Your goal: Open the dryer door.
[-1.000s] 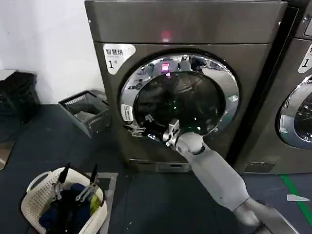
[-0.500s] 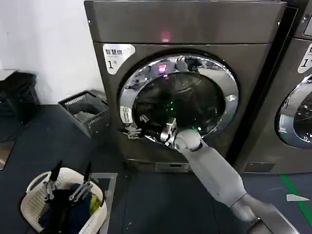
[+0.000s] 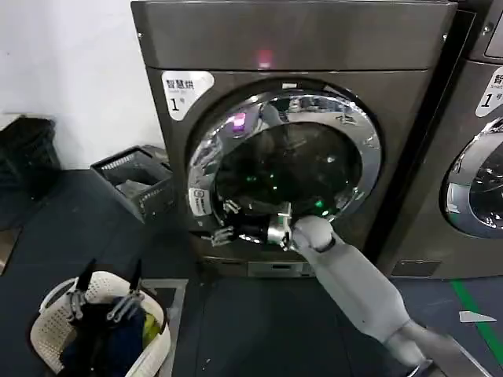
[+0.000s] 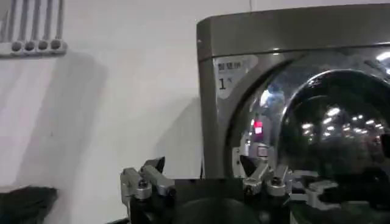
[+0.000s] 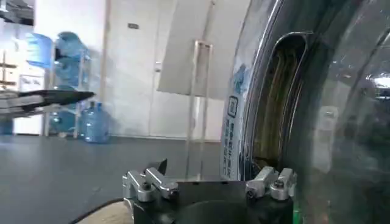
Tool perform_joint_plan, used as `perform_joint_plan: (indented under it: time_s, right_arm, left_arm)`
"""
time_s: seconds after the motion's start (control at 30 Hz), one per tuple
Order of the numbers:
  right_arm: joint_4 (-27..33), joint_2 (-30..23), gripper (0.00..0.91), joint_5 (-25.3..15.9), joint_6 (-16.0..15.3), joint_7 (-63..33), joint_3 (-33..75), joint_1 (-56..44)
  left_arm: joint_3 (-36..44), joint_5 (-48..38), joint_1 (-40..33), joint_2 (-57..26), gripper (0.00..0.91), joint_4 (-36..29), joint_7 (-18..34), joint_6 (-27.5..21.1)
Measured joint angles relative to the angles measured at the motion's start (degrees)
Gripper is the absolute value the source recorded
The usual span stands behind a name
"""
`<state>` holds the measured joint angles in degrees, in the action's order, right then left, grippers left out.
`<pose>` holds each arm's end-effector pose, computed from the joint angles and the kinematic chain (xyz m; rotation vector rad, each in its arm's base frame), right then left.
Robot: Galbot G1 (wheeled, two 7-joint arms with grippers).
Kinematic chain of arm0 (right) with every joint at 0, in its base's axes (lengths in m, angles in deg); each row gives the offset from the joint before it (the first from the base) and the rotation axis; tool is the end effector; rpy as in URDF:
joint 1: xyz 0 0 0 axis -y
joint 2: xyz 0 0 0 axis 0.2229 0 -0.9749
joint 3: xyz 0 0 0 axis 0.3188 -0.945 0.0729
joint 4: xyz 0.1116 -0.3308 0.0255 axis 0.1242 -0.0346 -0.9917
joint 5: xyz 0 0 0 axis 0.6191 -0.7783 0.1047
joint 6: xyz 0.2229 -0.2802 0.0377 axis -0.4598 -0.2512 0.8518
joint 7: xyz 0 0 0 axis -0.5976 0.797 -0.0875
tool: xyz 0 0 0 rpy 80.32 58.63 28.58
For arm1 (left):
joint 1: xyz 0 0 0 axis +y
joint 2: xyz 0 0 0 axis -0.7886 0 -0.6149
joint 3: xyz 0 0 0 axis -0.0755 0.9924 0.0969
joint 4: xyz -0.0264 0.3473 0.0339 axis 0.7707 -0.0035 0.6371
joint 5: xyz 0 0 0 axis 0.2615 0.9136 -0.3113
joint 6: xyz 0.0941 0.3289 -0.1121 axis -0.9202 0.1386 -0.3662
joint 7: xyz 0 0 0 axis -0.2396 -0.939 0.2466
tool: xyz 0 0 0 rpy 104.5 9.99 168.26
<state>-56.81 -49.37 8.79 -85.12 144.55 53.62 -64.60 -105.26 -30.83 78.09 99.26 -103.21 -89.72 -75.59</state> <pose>0.5062 0.0610 -0.2242 -2.0679 2.1943 -0.1388 0.1231 0.0711 -0.2367 -0.0537 2.8753 0.0294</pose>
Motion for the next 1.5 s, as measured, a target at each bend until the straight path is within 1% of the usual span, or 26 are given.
perform_joint_plan:
  time_s: [0.1, 0.23, 0.3, 0.47, 0.67, 0.73, 0.93, 1.07, 1.1, 1.3, 1.5]
  right_arm:
    - [-1.82, 1.34, 0.907, -0.02, 0.25, 1.57, 0.51, -1.4]
    - [-4.26, 2.9, 0.907, 0.67, 0.25, 3.25, 1.57, -3.36]
    - [-5.69, 3.95, 0.907, 0.91, 0.36, 4.31, 2.24, -4.53]
    - [-8.47, 6.19, 0.907, 1.55, 1.55, 6.98, 3.8, -6.91]
    - [-11.5, 8.74, 0.907, 2.09, 1.16, 9.98, 5.84, -9.75]
    - [-12.13, 9.46, 0.907, 2.08, 1.03, 11.44, 6.43, -10.54]
    - [-14.02, 11.23, 0.907, 3.56, 0.8, 14.11, 8.21, -12.43]
    - [-15.1, 12.36, 0.907, 4.45, 0.7, 17.08, 9.62, -13.74]
    - [-15.5, 12.77, 0.907, 4.45, 0.75, 17.88, 10.03, -14.19]
    - [-17.57, 14.46, 0.907, 5.5, 0.96, 19.78, 12.27, -16.91]
    - [-20.26, 16.2, 0.907, 6.81, 1.33, 20.91, 14.72, -20.7]
  left_arm:
    - [-1.56, -2.77, -1.25, -1.79, 0.907, 0.7, -0.68, -1.02]
    - [-3.79, -4.36, -2.43, -4.15, 0.907, 1.45, -0.68, -1.33]
    - [-4.73, -5.65, -2.98, -5.09, 0.907, 1.74, -1.18, -2.38]
    - [-8.02, -8.45, -5.1, -7.57, 0.907, 2.92, -1.86, -4.53]
    - [-10.77, -10.91, -7.79, -10.69, 0.907, 5.15, -2.96, -5.94]
    - [-10.83, -11.52, -8.74, -11.97, 0.907, 6.43, -3.96, -5.5]
    - [-9.59, -16.67, -12.07, -17.02, 0.907, 11.8, -7.28, -3.95]
    - [-8.18, -22.3, -13.5, -21.19, 0.907, 15.06, -10.19, -5.81]
    - [-7.81, -23.98, -13.95, -22.3, 0.907, 15.85, -10.76, -5.67]
    - [-4.09, -33.09, -17.9, -29.08, 0.907, 21.3, -12.97, -4.83]
    - [0.73, -37.15, -23.29, -34.51, 0.907, 27.4, -16.12, -2.92]
